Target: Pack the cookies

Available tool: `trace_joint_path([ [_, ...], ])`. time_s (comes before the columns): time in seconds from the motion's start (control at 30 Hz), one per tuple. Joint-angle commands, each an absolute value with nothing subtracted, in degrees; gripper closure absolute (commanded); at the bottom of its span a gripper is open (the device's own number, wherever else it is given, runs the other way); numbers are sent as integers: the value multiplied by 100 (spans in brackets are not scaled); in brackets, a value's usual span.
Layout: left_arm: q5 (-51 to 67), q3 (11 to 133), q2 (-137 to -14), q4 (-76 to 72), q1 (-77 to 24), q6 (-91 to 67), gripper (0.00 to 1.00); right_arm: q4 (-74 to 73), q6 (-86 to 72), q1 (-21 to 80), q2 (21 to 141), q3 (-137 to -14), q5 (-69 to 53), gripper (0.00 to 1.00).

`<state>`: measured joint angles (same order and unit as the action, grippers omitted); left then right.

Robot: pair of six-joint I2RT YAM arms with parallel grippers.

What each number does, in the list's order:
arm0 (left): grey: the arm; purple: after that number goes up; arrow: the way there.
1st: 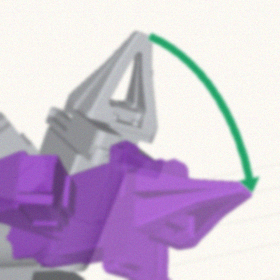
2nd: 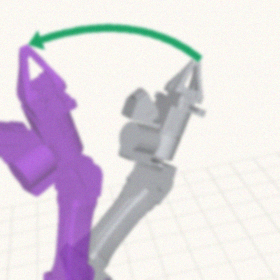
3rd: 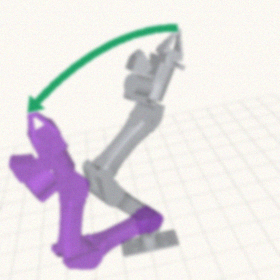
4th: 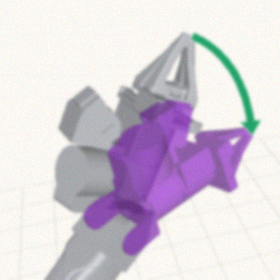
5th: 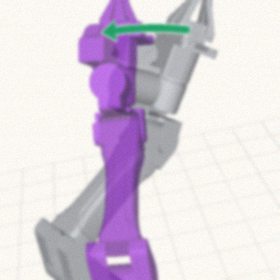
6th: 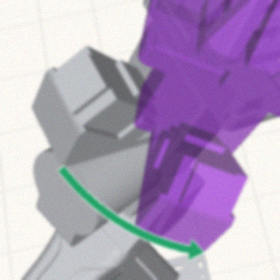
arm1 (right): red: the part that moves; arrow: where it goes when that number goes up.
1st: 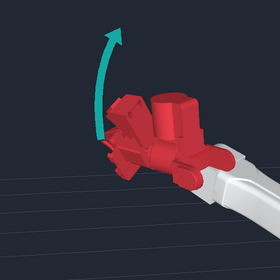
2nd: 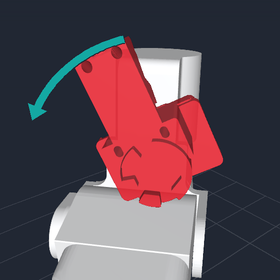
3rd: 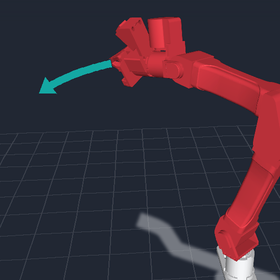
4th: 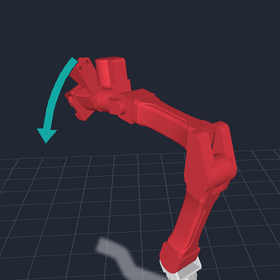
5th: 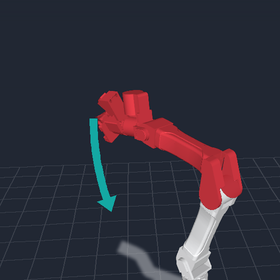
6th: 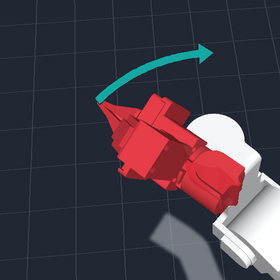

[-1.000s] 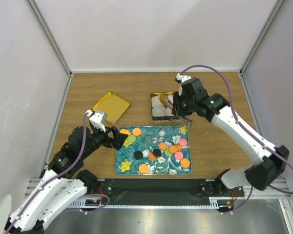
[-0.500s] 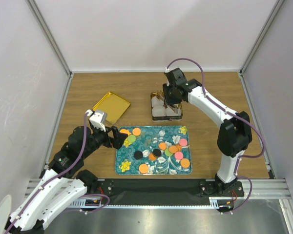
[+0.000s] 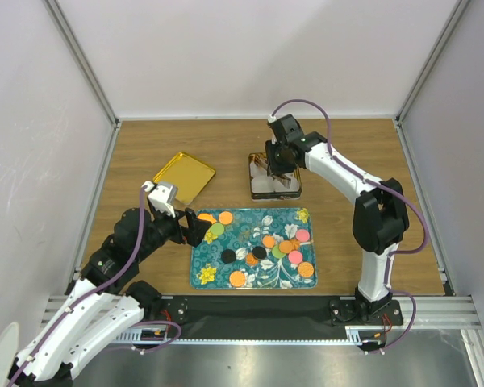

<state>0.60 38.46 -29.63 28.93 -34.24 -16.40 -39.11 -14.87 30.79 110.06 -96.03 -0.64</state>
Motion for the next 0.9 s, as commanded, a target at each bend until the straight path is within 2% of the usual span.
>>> trace_joint_path([
  [0.0,61,3990,-2997,2830,-3472,-1556,0,-3656,-1485,3041,11065,-9703,-132,77],
  [0.13,53,3990,-2980,2830,-3463,-1556,0,-3744,-1485,3024,11065,-9677,-44,68],
  [0.33,79,3990,-2988,2830,-3463,-1547,0,-3788,-1503,3023,10881,-9563,-17,61],
  [0.63,79,3990,-2962,2821,-3463,-1547,0,-3885,-1477,3015,10626,-9466,9,55],
  [0.87,70,3990,-2962,2830,-3463,-1547,0,-4095,-1450,3015,10144,-9554,492,50],
])
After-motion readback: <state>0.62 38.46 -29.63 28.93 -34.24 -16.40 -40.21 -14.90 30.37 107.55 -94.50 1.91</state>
